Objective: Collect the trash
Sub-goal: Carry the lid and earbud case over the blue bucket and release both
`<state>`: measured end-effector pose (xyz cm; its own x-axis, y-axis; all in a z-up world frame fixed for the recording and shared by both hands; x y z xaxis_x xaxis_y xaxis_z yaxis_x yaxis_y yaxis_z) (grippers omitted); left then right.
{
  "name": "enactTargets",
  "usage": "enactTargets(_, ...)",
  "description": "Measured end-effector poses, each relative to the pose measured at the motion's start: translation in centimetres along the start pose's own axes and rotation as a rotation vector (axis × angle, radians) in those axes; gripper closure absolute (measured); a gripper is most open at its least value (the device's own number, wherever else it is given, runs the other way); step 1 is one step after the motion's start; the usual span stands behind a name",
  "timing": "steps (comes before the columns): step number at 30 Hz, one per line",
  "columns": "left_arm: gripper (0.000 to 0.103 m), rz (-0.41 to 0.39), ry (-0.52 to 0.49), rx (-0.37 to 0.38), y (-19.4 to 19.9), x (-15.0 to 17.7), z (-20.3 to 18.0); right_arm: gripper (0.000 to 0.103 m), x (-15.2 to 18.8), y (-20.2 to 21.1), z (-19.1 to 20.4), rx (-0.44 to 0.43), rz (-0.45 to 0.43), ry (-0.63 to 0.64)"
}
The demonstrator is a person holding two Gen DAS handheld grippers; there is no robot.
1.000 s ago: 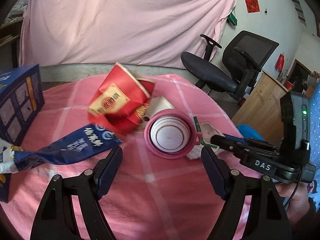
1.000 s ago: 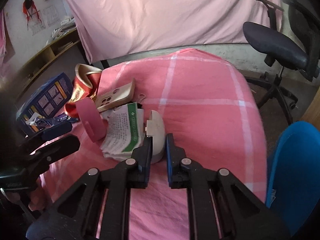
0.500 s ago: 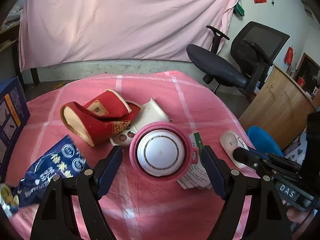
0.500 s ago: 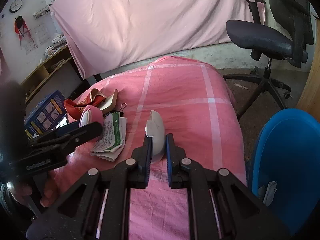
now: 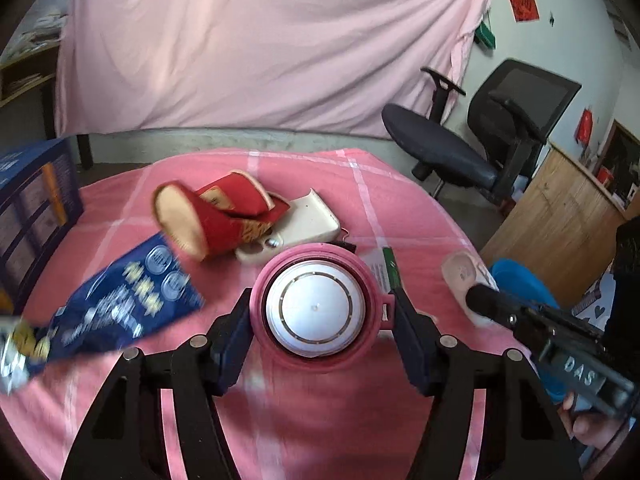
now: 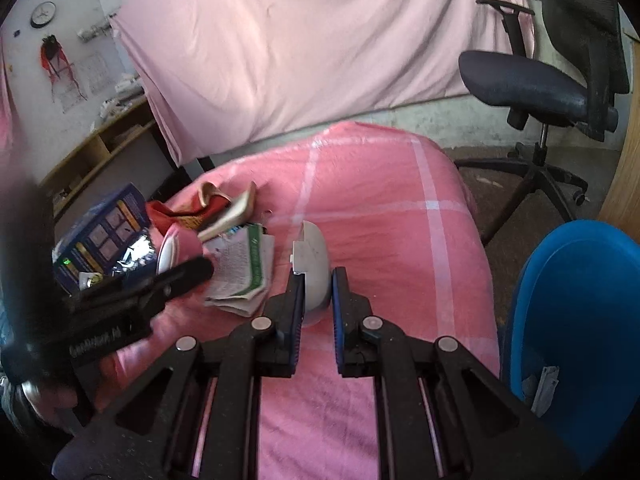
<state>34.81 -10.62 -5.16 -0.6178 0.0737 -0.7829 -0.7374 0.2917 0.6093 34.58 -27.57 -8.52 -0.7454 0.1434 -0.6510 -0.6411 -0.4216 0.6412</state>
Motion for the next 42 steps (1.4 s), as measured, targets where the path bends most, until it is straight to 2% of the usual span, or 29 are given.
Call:
enactTargets(3, 0.044, -0.078, 0.003, -0.014, 2.3, 0.4, -0.4, 0.062, 0.2, 1.4, 0.6, -0.015, -0.054, 0.011)
enactTargets(9, 0.044, -0.233, -0.013, 0.006, 6.8, -0.6, -2.7, 0.062, 0.0, 7.1, 2.0, -0.005, -0.268, 0.039)
enactTargets(13, 0.044, -0.326, -0.091, 0.034, 9.2, -2.6, -5.8, 0.062, -0.7, 12.3, 2.2, 0.047, -0.482, 0.061)
enactTargets(17, 0.044, -0.377, -0.130, 0.083, 10.1, -4.6, -9.2, 0.062, -0.9, 16.7, 0.5, 0.125, -0.642, 0.027)
enactTargets(21, 0.044, -0.395, -0.163, 0.139, 9.8, -5.8, -12.6, 0.062, -1.1, 19.8, -2.3, 0.201, -0.729, -0.027)
enactTargets(25, 0.044, -0.375, -0.197, 0.195, 8.4, -6.8, -16.1, 0.062, -0.9, 21.2, -5.8, 0.281, -0.752, -0.095)
enactTargets(30, 0.044, -0.314, -0.219, 0.263, 6.4, -7.0, -19.9, 0.062, 0.0, 22.2, -9.5, 0.343, -0.729, -0.171)
enactTargets(34, 0.044, -0.251, -0.250, 0.298, 4.3, -7.0, -23.3, 0.062, 0.4, 21.3, -12.1, 0.371, -0.649, -0.226)
enactTargets(37, 0.044, -0.196, -0.267, 0.323, 2.8, -6.5, -24.6, 0.062, 0.9, 20.5, -14.3, 0.340, -0.588, -0.296)
enactTargets(42, 0.044, -0.139, -0.288, 0.336, 0.5, -5.8, -25.8, 0.062, 1.7, 19.5, -17.0, 0.336, -0.511, -0.364)
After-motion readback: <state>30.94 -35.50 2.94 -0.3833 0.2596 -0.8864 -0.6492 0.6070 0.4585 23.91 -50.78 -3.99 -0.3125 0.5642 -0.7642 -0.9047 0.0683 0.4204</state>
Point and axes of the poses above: each gripper's, at about its wrist camera, not at the fingertips, and y roughly against the way its jaws point, z to its left, x to its underside, the point moved 4 cm from there along -y, roughly the way its jaws point, and after that the axes turned 11 degrees about -y, right-handed, at the moved point
